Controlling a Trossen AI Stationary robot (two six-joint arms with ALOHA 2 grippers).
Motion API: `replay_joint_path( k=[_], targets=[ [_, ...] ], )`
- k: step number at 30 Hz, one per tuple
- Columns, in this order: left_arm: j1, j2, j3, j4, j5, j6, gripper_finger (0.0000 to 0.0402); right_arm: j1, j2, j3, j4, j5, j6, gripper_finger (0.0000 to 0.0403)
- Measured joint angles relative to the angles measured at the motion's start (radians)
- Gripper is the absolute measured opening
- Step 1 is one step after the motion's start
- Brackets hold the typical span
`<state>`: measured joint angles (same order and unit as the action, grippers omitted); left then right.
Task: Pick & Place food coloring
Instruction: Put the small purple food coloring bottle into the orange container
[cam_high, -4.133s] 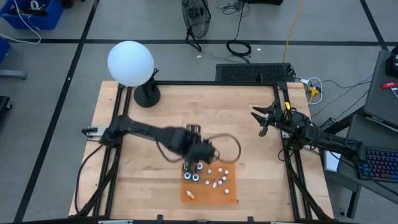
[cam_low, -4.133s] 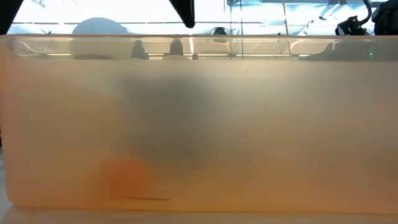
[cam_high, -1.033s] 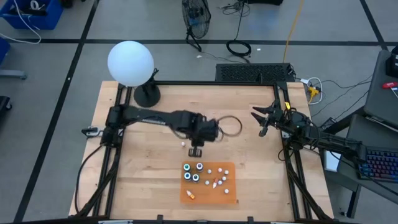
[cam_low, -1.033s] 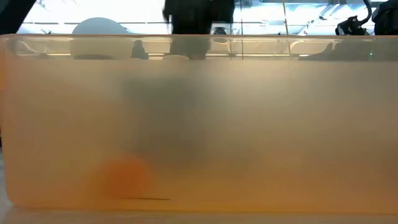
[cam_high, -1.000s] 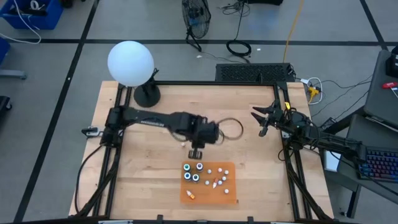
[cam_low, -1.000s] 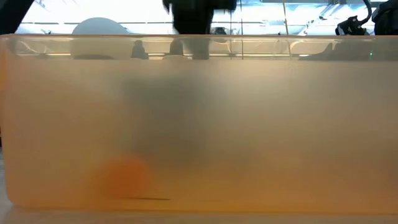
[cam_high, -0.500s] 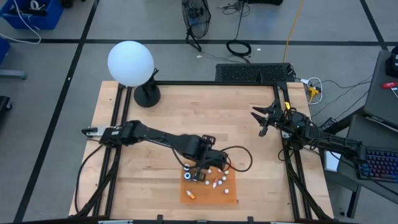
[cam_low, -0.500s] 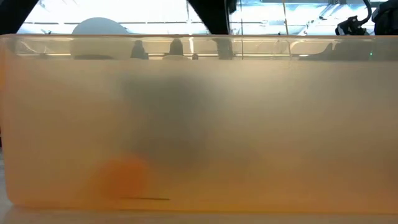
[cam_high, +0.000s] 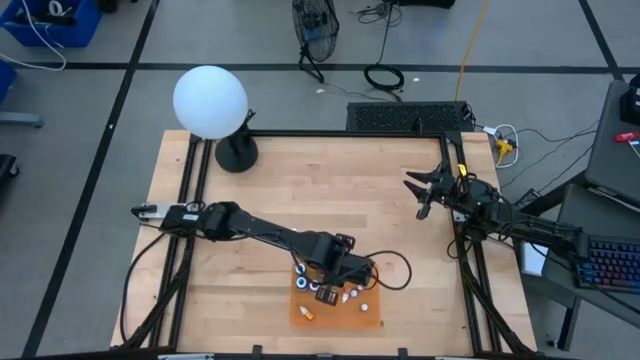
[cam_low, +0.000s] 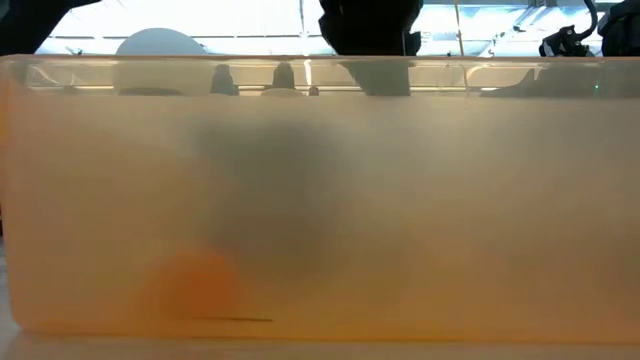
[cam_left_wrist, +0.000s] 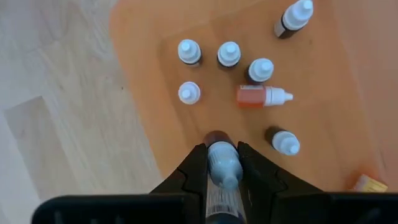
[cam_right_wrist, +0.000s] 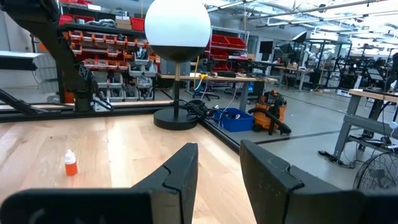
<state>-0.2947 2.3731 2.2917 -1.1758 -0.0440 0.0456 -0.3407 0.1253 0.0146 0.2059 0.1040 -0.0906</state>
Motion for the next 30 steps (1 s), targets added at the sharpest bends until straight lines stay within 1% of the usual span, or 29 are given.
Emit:
replay_joint_path(
  k=[4,8,17,25,30],
  targets=[
    [0.001,0.010,0.000,0.020,0.008,0.005,0.0062,0.000,0.000,0.000,0.000,0.000,0.000,0.0110],
    [0.009,0.035,0.000,0.034,0.067,0.018,0.0062,0.000,0.000,0.000,0.001,0.000,0.000,0.0110],
    [0.034,0.085,0.000,0.064,0.139,0.040,0.0062,0.000,0.003,0.000,0.002,0.000,0.000,0.0110],
    [0.050,0.108,0.000,0.078,0.153,0.051,0.0062,0.000,0.007,0.000,0.001,0.000,0.000,0.0110],
    [0.055,0.127,0.000,0.073,0.151,0.030,0.0062,0.000,0.007,0.000,0.003,0.000,0.000,0.0110]
  ],
)
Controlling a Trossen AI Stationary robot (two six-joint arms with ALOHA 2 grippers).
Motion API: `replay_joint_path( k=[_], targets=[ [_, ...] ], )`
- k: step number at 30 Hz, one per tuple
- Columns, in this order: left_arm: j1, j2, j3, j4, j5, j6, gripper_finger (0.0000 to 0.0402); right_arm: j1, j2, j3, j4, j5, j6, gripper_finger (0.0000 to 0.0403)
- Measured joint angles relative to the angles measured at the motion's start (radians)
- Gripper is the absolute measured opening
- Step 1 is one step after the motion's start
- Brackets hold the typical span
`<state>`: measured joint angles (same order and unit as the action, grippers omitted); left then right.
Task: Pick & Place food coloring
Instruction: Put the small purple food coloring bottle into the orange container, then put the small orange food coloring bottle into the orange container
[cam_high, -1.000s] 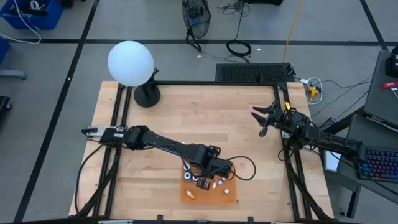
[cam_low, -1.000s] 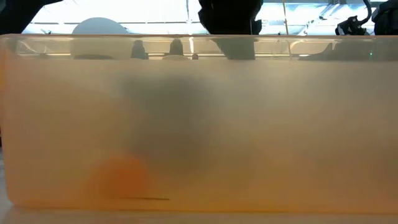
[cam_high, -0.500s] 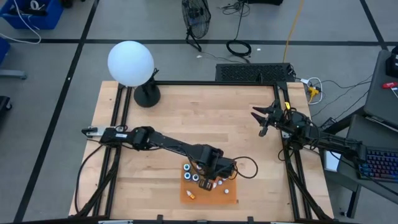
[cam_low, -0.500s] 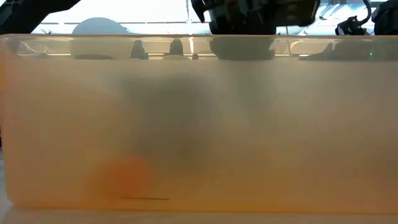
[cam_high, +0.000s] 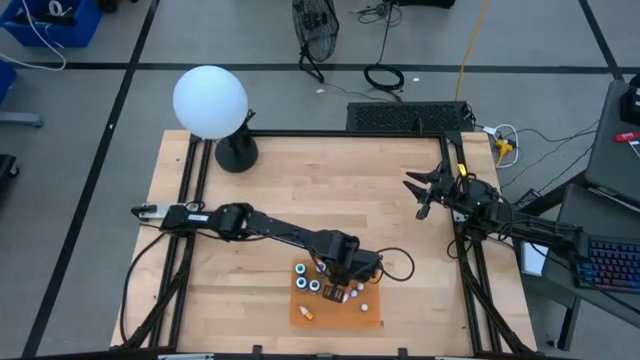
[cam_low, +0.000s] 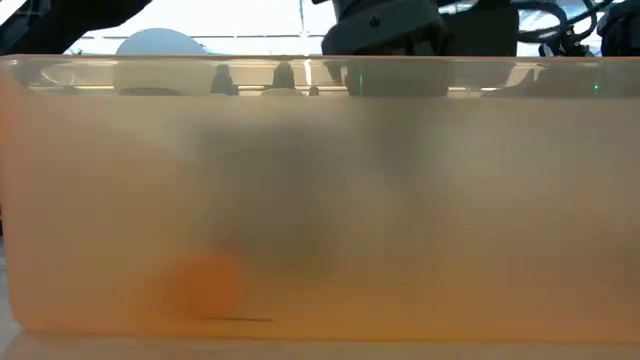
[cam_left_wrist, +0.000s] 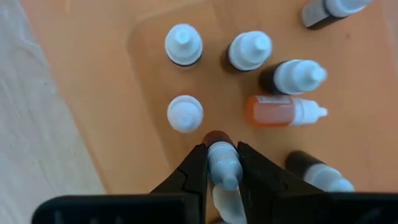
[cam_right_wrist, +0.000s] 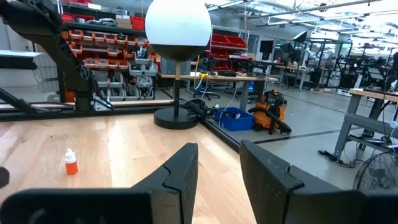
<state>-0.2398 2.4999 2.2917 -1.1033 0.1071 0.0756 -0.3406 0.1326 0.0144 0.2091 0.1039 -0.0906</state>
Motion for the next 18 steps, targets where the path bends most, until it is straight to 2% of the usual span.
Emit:
replay_joint_path(
  k=[2,6,9,13,18],
  targets=[
    [0.000,0.004,0.000,-0.010,0.000,-0.008,0.0076,0.000,0.000,0.000,-0.003,0.000,0.000,0.0110],
    [-0.005,0.003,0.000,-0.015,0.001,-0.021,0.0145,0.000,0.000,0.000,-0.003,0.000,0.000,0.0110],
    [-0.011,0.003,0.000,-0.014,0.001,-0.024,0.0181,0.000,0.000,0.000,-0.003,0.000,0.000,0.0110],
    [-0.014,0.003,0.000,-0.014,0.001,-0.024,0.0204,0.000,0.000,0.000,-0.003,0.000,0.000,0.0110],
    [-0.008,-0.038,0.000,-0.026,-0.032,-0.012,0.0214,0.000,0.000,0.000,-0.003,0.000,0.000,0.0110]
  ],
)
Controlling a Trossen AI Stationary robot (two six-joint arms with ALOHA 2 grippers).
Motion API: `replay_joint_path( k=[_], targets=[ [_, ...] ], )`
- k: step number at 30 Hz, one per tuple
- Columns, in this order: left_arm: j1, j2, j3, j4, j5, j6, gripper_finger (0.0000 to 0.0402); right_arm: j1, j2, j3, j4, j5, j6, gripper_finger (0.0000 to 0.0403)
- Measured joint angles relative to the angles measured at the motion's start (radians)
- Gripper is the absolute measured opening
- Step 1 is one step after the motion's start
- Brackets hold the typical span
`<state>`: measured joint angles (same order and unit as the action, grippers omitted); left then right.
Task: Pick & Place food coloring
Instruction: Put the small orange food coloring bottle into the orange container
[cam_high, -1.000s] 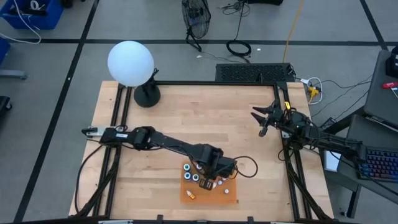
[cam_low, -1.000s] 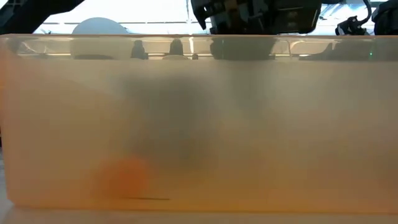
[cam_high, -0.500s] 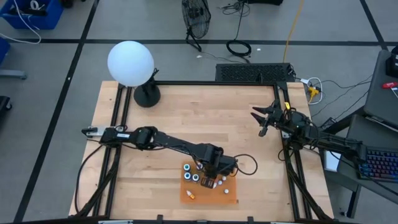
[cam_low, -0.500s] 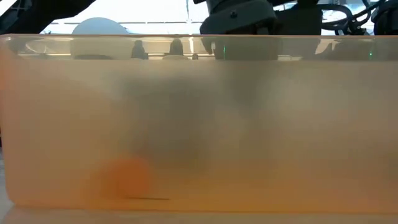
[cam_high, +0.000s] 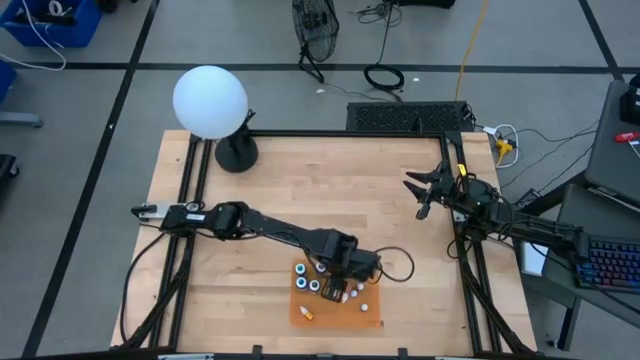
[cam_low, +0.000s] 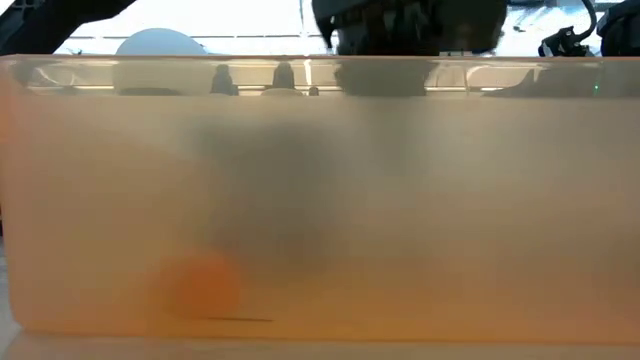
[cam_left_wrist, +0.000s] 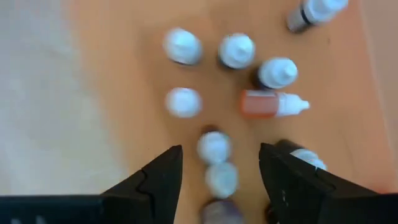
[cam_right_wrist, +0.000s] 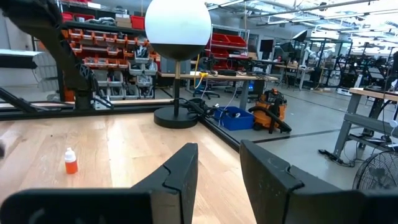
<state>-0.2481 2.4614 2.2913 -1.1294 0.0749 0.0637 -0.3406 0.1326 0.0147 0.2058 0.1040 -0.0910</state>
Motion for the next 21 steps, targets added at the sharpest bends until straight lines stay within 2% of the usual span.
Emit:
replay_joint_path(
  k=[5,11,17,21],
  targets=[
    [0.021,-0.088,0.000,-0.047,-0.089,0.002,0.0209,0.000,0.000,0.000,0.000,0.000,0.000,0.0110],
    [0.060,-0.204,0.002,-0.303,-0.103,-0.079,0.0197,0.000,0.000,0.000,0.000,0.000,0.000,0.0110],
    [0.055,-0.218,0.002,-0.400,-0.184,-0.146,0.0183,0.000,0.000,0.000,0.000,0.000,0.000,0.0110],
    [0.038,-0.221,-0.024,-0.404,-0.181,-0.130,0.0175,0.000,0.000,0.000,0.000,0.000,0.000,0.0110]
  ],
)
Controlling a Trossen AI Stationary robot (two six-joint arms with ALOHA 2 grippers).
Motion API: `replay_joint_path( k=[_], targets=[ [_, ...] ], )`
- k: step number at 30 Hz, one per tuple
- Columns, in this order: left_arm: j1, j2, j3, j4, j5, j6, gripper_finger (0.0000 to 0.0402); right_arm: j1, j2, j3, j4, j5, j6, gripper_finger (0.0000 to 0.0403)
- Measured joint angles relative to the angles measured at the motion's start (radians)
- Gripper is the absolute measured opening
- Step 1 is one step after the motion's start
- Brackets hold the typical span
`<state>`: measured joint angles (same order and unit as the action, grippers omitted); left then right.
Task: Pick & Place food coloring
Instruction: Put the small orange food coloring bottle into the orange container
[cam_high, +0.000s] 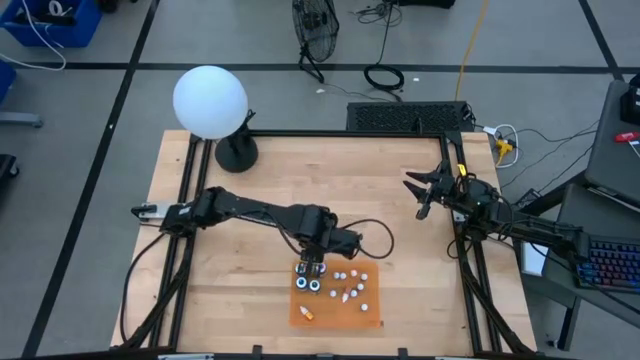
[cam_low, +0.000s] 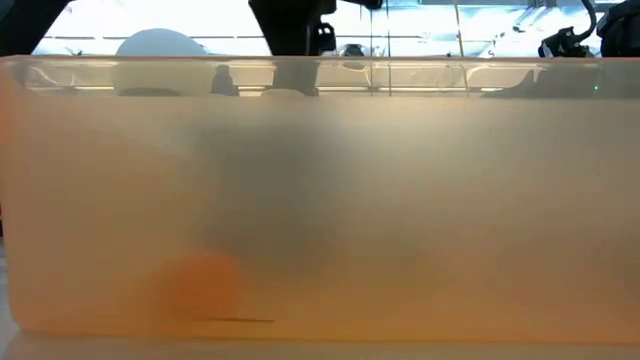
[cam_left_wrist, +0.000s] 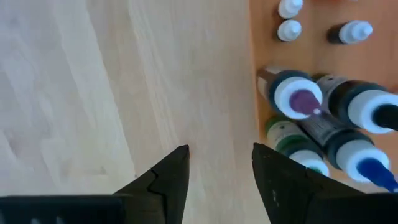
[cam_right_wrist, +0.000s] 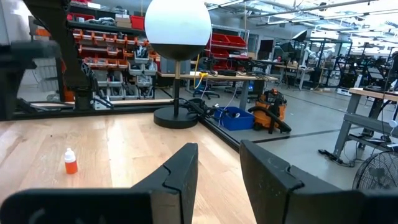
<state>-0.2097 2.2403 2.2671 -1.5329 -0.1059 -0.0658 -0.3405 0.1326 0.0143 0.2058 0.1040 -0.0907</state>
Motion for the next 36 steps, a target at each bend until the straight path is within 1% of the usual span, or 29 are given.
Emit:
replay_joint_path(
  k=[3,6,10,13,15,18,21,23,25,30,33,36],
  targets=[
    [-0.005,-0.032,-0.081,0.023,0.001,0.013,0.0170,0.000,0.000,0.000,0.000,0.000,0.000,0.0110],
    [0.002,-0.143,-0.227,0.142,0.008,0.028,0.0164,0.000,0.000,0.000,0.001,0.000,0.000,0.0110],
    [0.022,-0.342,-0.526,0.418,0.022,0.030,0.0161,0.000,0.001,0.000,0.000,0.000,0.000,0.0110],
    [0.043,-0.504,-0.765,0.645,0.021,0.010,0.0165,0.000,0.002,0.000,0.000,0.000,0.000,0.0110],
    [0.060,-0.596,-0.913,0.762,0.016,0.002,0.0170,0.000,0.002,0.000,0.000,0.000,0.000,0.0110],
    [0.089,-0.683,-1.113,0.882,0.001,-0.032,0.0176,0.000,0.002,0.000,0.000,0.000,0.000,0.0110],
    [0.118,-0.746,-1.258,0.982,-0.001,-0.057,0.0179,0.000,0.002,0.000,0.000,0.000,0.000,0.0110],
    [0.134,-0.752,-1.321,1.013,0.000,-0.083,0.0178,0.000,0.002,0.000,0.000,0.000,0.000,0.0110],
    [0.142,-0.746,-1.353,1.012,0.000,-0.103,0.0174,0.000,0.002,0.000,0.000,0.000,0.000,0.0110],
    [0.131,-0.728,-1.361,1.031,0.001,-0.126,0.0168,0.000,0.002,0.000,0.000,0.000,0.000,0.0110],
    [0.110,-0.724,-1.359,1.073,0.002,-0.122,0.0171,0.000,0.002,0.000,0.001,0.000,0.000,0.0110],
    [0.095,-0.722,-1.360,1.078,0.003,-0.105,0.0176,0.000,0.003,0.000,0.000,0.000,0.000,0.0110]
  ],
)
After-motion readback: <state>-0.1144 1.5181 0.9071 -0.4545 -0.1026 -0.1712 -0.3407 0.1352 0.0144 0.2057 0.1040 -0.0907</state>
